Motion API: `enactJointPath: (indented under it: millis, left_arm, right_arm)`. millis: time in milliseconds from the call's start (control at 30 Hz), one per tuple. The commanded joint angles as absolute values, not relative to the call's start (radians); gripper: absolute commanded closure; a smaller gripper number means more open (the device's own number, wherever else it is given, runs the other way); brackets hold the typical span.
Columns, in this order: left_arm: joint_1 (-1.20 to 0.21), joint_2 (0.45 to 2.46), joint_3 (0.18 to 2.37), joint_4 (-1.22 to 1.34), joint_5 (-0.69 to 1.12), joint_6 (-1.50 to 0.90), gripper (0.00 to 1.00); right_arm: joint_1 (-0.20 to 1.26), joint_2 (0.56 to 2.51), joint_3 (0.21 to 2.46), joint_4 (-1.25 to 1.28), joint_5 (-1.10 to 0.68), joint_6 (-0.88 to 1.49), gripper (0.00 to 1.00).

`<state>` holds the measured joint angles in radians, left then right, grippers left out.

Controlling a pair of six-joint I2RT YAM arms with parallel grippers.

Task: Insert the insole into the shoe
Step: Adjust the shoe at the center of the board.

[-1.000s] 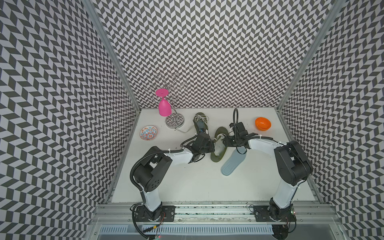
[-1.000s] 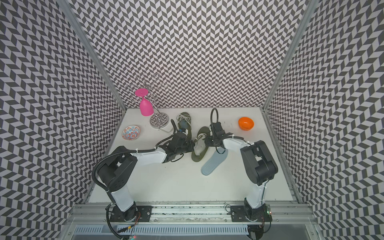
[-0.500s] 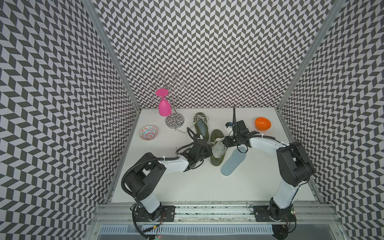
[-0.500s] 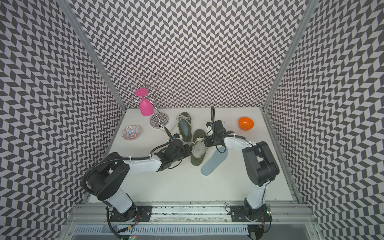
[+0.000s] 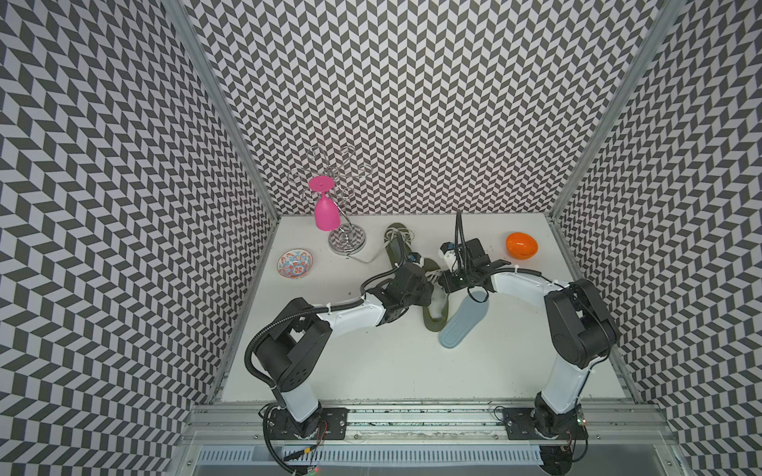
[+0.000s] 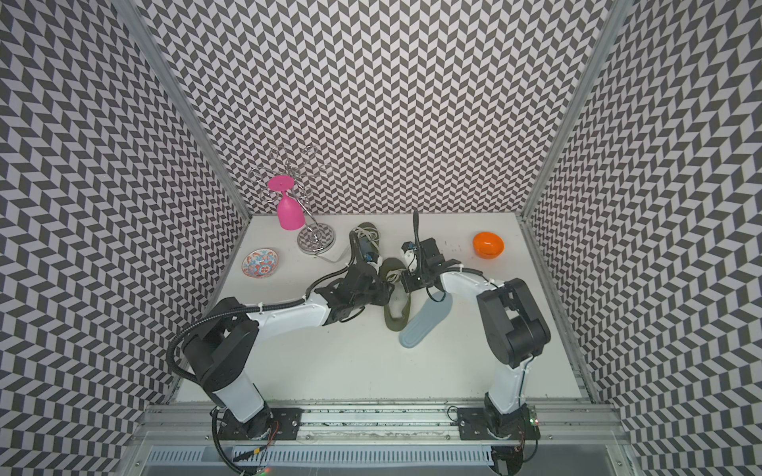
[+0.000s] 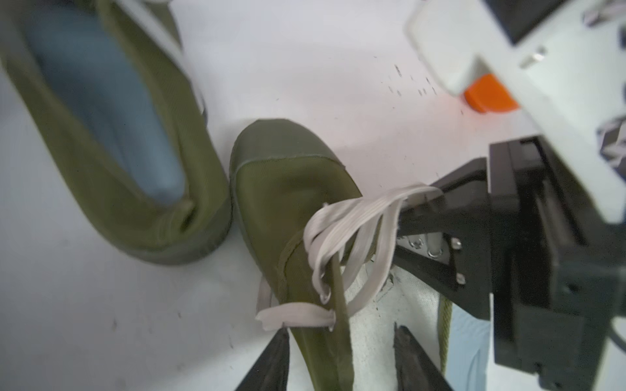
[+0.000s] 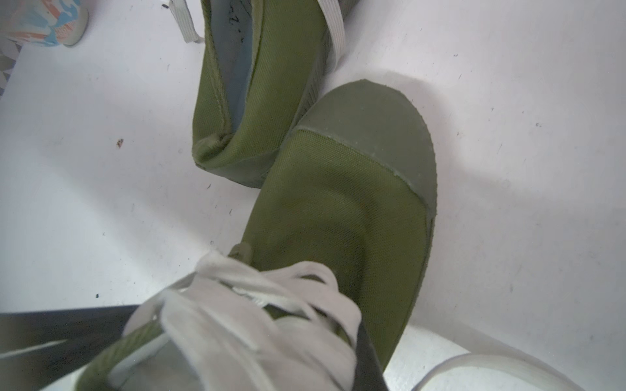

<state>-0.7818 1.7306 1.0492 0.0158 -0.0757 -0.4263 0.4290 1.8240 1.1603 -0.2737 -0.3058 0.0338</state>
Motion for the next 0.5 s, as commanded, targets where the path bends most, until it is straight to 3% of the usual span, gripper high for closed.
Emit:
enactJointPath:
  millis: [0, 200, 467]
  left_arm:
    - [-0.778, 1.777, 1.13, -0.068, -0.053, -0.137, 0.47]
    - [-0.782, 1.858, 1.246, -0.158, -0.072, 0.058, 0.45]
    - [-0.77, 1.873, 1.239, -0.169, -0.069, 0.25, 0.45]
  right_arm:
    - [0.436, 1.832, 1.17, -0.195, -0.338, 0.003, 0.91]
    - [0.434, 1.835, 1.196, -0.212, -0.35, -0.006, 0.91]
    - [0.432, 1.857, 1.242, -0.257, -0.379, -0.024, 0.9]
